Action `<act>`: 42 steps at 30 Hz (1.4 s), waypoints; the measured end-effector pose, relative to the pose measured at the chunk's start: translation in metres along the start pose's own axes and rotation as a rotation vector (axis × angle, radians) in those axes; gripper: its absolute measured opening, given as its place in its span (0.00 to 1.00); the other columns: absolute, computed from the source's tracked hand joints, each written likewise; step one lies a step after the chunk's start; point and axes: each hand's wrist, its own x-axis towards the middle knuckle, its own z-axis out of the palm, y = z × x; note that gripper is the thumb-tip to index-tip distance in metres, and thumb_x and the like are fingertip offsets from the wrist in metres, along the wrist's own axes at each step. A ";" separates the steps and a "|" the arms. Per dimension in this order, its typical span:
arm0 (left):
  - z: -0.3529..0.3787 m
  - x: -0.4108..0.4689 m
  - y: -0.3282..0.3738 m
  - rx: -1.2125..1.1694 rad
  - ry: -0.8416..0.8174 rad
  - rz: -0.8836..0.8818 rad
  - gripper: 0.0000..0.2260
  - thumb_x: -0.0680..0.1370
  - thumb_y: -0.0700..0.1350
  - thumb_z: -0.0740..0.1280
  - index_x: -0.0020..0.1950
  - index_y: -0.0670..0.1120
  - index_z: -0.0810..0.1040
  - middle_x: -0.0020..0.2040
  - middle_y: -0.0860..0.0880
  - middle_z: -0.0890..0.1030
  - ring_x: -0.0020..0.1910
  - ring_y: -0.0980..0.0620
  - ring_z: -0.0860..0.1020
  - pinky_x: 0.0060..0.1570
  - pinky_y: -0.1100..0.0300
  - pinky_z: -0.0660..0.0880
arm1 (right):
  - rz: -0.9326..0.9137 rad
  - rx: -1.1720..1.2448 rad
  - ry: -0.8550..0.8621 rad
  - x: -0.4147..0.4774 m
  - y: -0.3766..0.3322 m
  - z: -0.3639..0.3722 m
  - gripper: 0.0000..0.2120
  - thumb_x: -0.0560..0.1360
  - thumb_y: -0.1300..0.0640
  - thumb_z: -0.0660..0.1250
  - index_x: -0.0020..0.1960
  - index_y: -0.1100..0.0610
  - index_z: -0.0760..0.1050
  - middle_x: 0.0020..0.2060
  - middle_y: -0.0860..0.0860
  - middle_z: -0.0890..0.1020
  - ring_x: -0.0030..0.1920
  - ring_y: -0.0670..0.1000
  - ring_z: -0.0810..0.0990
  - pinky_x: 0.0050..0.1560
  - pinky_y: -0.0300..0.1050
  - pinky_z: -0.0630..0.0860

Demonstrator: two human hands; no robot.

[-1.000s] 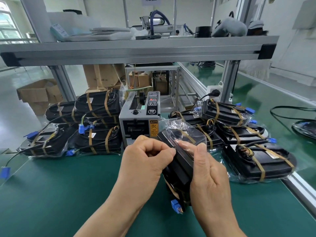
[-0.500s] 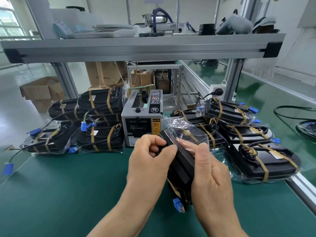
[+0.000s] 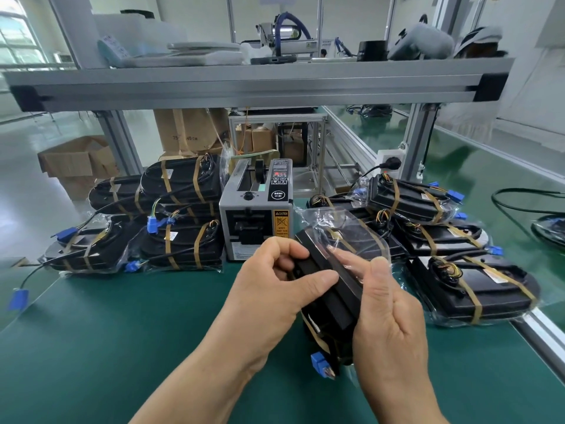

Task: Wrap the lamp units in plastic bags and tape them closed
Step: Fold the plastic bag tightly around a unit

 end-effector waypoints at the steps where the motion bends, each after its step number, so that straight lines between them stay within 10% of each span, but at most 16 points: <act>1: 0.000 0.000 0.001 0.007 0.000 0.006 0.17 0.58 0.52 0.79 0.44 0.58 0.80 0.41 0.56 0.74 0.37 0.60 0.72 0.41 0.66 0.73 | 0.002 0.016 0.000 -0.001 0.004 0.000 0.23 0.79 0.35 0.51 0.54 0.39 0.84 0.49 0.36 0.86 0.54 0.37 0.83 0.52 0.29 0.75; 8: -0.011 -0.004 0.002 0.389 0.119 0.339 0.19 0.59 0.56 0.77 0.47 0.61 0.76 0.47 0.63 0.73 0.47 0.63 0.72 0.46 0.77 0.67 | -0.034 0.214 -0.174 -0.006 0.033 0.008 0.24 0.81 0.35 0.54 0.70 0.45 0.75 0.67 0.48 0.80 0.69 0.53 0.77 0.68 0.60 0.73; 14: -0.017 -0.013 -0.022 0.439 0.124 0.380 0.21 0.60 0.55 0.78 0.47 0.59 0.73 0.49 0.61 0.74 0.50 0.59 0.72 0.46 0.76 0.66 | 0.030 0.376 -0.297 -0.012 0.040 0.000 0.26 0.75 0.42 0.70 0.69 0.54 0.76 0.67 0.53 0.79 0.70 0.53 0.76 0.65 0.43 0.74; 19: -0.010 -0.027 -0.031 0.505 0.100 0.532 0.14 0.63 0.53 0.72 0.44 0.57 0.72 0.45 0.58 0.72 0.46 0.61 0.73 0.45 0.75 0.67 | 0.111 0.063 -0.289 -0.007 0.022 -0.011 0.19 0.62 0.45 0.74 0.52 0.42 0.79 0.52 0.43 0.84 0.50 0.45 0.85 0.46 0.44 0.82; 25: 0.000 -0.042 -0.049 0.497 0.290 0.622 0.14 0.66 0.51 0.73 0.36 0.48 0.69 0.39 0.55 0.70 0.37 0.57 0.71 0.37 0.72 0.66 | 0.103 -0.085 -0.235 -0.015 0.011 -0.010 0.11 0.64 0.44 0.73 0.40 0.47 0.75 0.31 0.42 0.78 0.28 0.40 0.74 0.27 0.29 0.71; 42: -0.013 -0.054 -0.089 0.547 0.229 0.840 0.16 0.67 0.46 0.76 0.37 0.50 0.68 0.40 0.56 0.69 0.33 0.53 0.70 0.28 0.63 0.69 | -0.123 -0.367 -0.045 -0.035 0.026 -0.004 0.13 0.71 0.36 0.60 0.40 0.45 0.69 0.28 0.44 0.74 0.28 0.41 0.71 0.30 0.27 0.66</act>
